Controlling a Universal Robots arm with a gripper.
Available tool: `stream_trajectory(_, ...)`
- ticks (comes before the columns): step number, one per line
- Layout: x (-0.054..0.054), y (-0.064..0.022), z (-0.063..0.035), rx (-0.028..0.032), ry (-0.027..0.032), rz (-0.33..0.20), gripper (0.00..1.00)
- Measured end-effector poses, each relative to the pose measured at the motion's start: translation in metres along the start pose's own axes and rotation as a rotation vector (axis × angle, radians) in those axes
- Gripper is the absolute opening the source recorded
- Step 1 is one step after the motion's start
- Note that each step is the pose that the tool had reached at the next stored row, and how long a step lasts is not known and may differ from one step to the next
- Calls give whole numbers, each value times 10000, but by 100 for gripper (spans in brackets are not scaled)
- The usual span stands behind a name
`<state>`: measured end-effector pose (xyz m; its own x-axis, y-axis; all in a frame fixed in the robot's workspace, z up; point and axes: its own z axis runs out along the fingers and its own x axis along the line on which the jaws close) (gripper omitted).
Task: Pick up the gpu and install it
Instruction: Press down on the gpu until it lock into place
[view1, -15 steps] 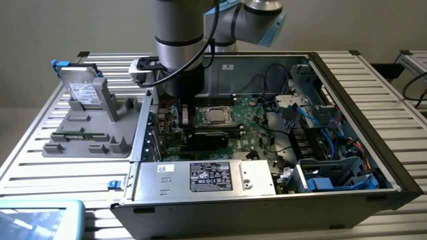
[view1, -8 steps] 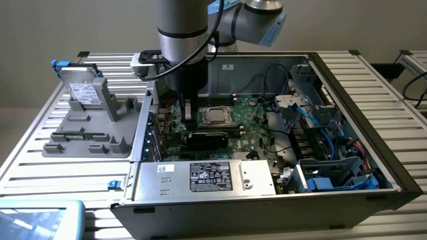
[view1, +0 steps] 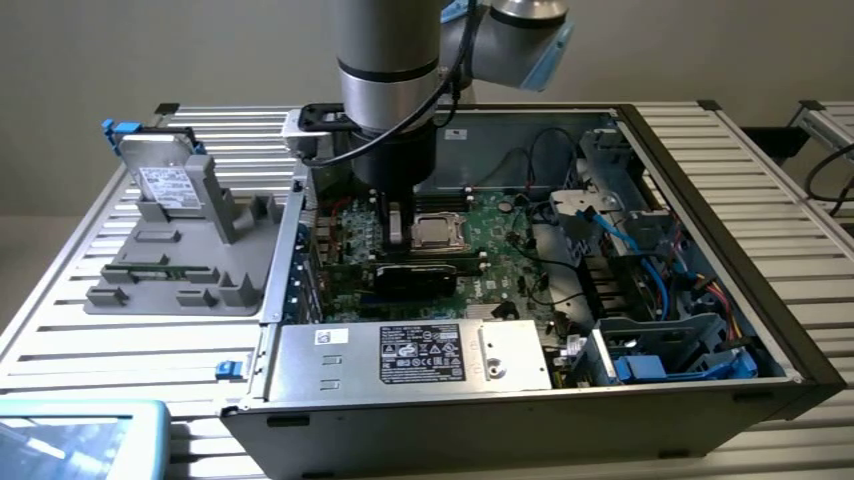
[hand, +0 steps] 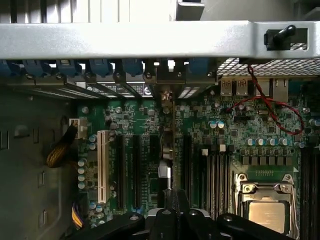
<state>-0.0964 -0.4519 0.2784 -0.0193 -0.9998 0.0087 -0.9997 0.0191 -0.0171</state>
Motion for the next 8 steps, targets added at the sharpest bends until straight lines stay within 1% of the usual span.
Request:
stream_trajectory(3,24,-15,31,1,-34,2,12)
stream_trajectory(5,25,-15,40,-5,-93,3,12)
stream_trajectory(8,24,-15,62,-5,-127,5,12)
